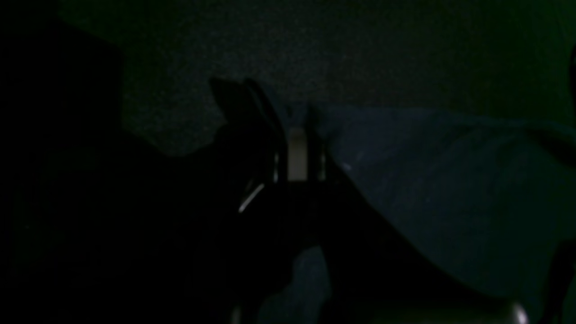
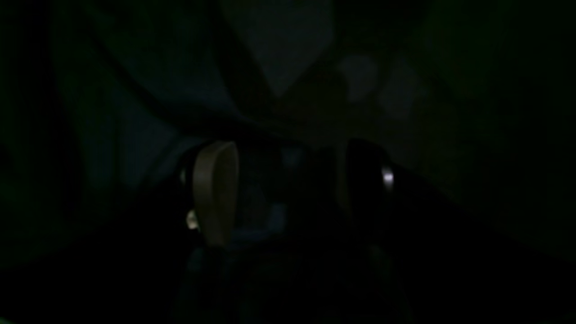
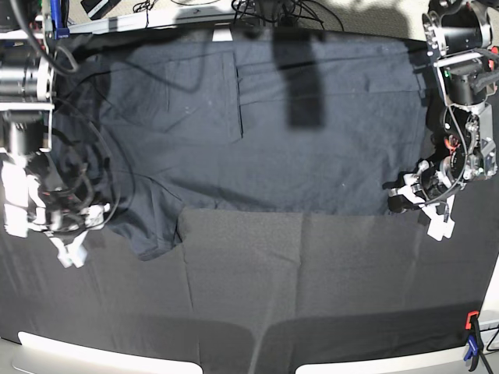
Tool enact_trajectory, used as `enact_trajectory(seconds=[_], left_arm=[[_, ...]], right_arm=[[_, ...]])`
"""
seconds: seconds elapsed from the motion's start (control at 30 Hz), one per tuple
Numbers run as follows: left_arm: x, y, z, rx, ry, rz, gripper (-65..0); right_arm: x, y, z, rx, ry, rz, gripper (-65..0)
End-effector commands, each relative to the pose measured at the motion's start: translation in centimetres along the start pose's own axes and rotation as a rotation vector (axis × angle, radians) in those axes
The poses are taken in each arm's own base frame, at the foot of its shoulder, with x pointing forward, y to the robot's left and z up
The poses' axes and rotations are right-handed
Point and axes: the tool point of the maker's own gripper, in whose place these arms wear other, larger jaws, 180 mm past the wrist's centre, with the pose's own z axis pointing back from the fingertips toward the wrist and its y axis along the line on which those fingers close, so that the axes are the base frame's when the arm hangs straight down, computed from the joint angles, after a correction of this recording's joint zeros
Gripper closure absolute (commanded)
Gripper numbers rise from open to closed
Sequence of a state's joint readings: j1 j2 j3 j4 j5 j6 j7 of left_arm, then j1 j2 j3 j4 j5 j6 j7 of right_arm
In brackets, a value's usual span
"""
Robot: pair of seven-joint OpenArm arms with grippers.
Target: Layout the t-shirt on the table in an organized manner, then fold the t-shirt properly
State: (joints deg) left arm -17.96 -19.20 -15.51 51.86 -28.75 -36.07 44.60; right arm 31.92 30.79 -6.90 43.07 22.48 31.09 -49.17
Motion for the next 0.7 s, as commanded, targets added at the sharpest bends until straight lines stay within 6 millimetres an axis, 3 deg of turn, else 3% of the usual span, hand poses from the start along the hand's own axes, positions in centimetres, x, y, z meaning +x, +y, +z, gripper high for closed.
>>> enact_trajectory(seconds=[0.0,0.2,0.33,0.5,0.67], left_arm=[[1.2,0.2,0.4,0.009,-0.014,-0.019,0.0],[1.4,0.2,0.4,0.008,-0.025,-0.019,0.0],[2.2,0.2,0.4,0.007,-0.072,-0.019,0.0],[2.5,0.2,0.4,0.008,-0.089,-0.019,0.0],[2.5,0.2,0.4,0.008,-0.088,-0.019,0.0]], right_arm=[[2.2,-1.0,1.3,-0.020,-0.050,0.012,-36.9],[1.5,-0.6,0.5,-0.001,-0.032,0.023,-36.8],[2.7,0.2,0.5,0.040,-0.114,0.068,-31.7],[4.6,1.2,0.4,0.057,-0.207,0.072,-31.8],[4.3,2.6,-1.0,0.025,-0.163,0.153,-31.8]])
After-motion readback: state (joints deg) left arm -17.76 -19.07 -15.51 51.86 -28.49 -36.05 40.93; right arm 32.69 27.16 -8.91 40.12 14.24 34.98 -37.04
